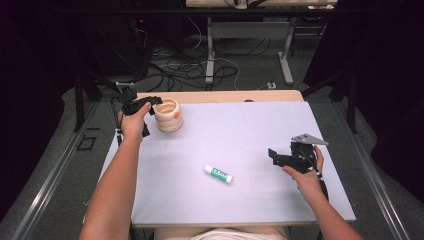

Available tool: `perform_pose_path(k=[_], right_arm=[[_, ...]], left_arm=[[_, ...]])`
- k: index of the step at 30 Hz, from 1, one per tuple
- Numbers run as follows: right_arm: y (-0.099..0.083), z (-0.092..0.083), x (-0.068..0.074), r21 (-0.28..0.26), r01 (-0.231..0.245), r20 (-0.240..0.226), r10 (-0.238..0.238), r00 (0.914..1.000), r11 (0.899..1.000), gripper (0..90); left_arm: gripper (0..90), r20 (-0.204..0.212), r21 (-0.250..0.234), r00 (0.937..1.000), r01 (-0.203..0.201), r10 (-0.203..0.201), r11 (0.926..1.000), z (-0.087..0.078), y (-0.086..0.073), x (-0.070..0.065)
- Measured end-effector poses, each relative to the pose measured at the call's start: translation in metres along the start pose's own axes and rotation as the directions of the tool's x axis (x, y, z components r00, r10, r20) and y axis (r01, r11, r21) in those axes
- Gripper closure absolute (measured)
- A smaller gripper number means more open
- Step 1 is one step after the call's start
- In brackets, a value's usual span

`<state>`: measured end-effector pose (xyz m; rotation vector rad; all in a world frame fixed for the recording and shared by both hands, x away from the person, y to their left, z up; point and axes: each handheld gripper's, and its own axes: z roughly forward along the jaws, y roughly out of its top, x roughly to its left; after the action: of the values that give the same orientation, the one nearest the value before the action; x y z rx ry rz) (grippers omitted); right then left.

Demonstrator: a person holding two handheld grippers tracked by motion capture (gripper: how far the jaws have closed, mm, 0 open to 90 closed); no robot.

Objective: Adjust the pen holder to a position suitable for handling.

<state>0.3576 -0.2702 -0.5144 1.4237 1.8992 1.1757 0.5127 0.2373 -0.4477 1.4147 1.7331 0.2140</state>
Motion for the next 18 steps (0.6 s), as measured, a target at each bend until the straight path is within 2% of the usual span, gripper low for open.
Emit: perform_pose_path(k=[3,8,9,12,13,18], right_arm=[[0.000,0.000,0.000,0.003,-0.001,-0.002,0.002,1.0000,1.000,6.8],[0.000,0.000,0.000,0.000,0.000,-0.005,0.000,1.0000,1.000,6.8],[0.000,0.000,0.000,0.002,-0.003,-0.005,0.003,1.0000,1.000,6.9],[0.000,0.000,0.000,0.003,-0.001,-0.007,0.001,1.0000,1.000,6.9],[0.000,0.001,0.000,0.004,-0.003,-0.007,0.003,1.0000,1.000,6.9],[0.000,0.001,0.001,0.006,-0.004,-0.010,0.004,0.9999,1.000,6.9]], left_arm=[[29.4,-0.020,0.021,0.9995,0.024,-0.023,0.9995,0.004,0.000,0.004],[33.1,-0.028,0.040,0.9976,0.064,-0.063,0.9972,0.010,0.000,0.010],[36.7,-0.031,0.052,0.9972,0.069,-0.068,0.9962,0.010,0.000,0.011],[40.6,-0.044,0.075,0.9949,0.094,-0.091,0.9928,0.014,-0.002,0.013],[41.5,-0.046,0.101,0.9941,0.102,-0.098,0.9896,0.014,-0.002,0.014],[43.0,-0.050,0.136,0.9906,0.133,-0.127,0.9818,0.018,-0.003,0.016]])
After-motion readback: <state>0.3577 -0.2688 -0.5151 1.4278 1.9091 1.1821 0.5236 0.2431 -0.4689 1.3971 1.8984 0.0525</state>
